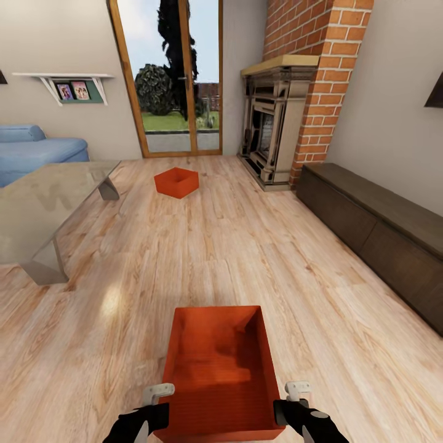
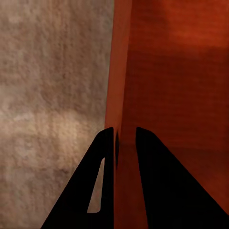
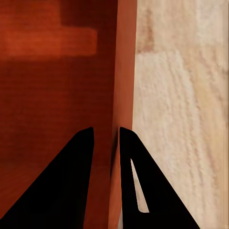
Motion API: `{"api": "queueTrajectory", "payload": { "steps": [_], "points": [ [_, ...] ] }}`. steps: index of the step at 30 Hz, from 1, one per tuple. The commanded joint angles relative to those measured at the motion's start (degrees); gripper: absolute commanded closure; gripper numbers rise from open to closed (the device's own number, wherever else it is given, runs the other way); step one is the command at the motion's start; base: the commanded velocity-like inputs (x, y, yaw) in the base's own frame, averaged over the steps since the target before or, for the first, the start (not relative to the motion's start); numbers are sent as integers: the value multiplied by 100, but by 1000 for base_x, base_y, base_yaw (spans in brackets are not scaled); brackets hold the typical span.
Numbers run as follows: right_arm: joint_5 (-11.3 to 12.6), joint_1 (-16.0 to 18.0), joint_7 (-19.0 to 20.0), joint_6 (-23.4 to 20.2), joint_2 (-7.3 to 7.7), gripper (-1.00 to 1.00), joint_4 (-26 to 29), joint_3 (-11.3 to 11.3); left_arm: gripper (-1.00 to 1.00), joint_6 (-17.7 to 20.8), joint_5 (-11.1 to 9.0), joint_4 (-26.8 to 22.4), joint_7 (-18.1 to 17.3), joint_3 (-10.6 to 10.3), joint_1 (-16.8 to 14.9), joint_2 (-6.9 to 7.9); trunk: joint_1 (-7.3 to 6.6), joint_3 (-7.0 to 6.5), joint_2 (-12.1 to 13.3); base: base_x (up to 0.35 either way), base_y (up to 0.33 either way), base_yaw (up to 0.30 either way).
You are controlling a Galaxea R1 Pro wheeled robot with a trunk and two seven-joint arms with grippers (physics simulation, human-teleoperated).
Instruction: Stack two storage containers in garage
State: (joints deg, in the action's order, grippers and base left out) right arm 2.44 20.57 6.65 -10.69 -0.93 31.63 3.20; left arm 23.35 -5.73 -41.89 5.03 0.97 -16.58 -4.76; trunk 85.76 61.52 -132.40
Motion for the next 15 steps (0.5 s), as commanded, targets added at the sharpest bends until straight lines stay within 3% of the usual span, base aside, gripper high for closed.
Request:
{"api": "queueTrajectory", "payload": {
  "steps": [1, 15],
  "points": [
    [-32, -1, -14, -36, 5, 100, -8, -3, 100, 32, 75, -24, 68, 17, -3, 0, -24, -14, 40, 0, 0, 0],
    [-33, -1, -14, -38, 5, 100, -8, -3, 100, 30, 61, -21, 68, 17, -3, -6, -331, -341, 601, 0, 0, 0]
  ]
}}
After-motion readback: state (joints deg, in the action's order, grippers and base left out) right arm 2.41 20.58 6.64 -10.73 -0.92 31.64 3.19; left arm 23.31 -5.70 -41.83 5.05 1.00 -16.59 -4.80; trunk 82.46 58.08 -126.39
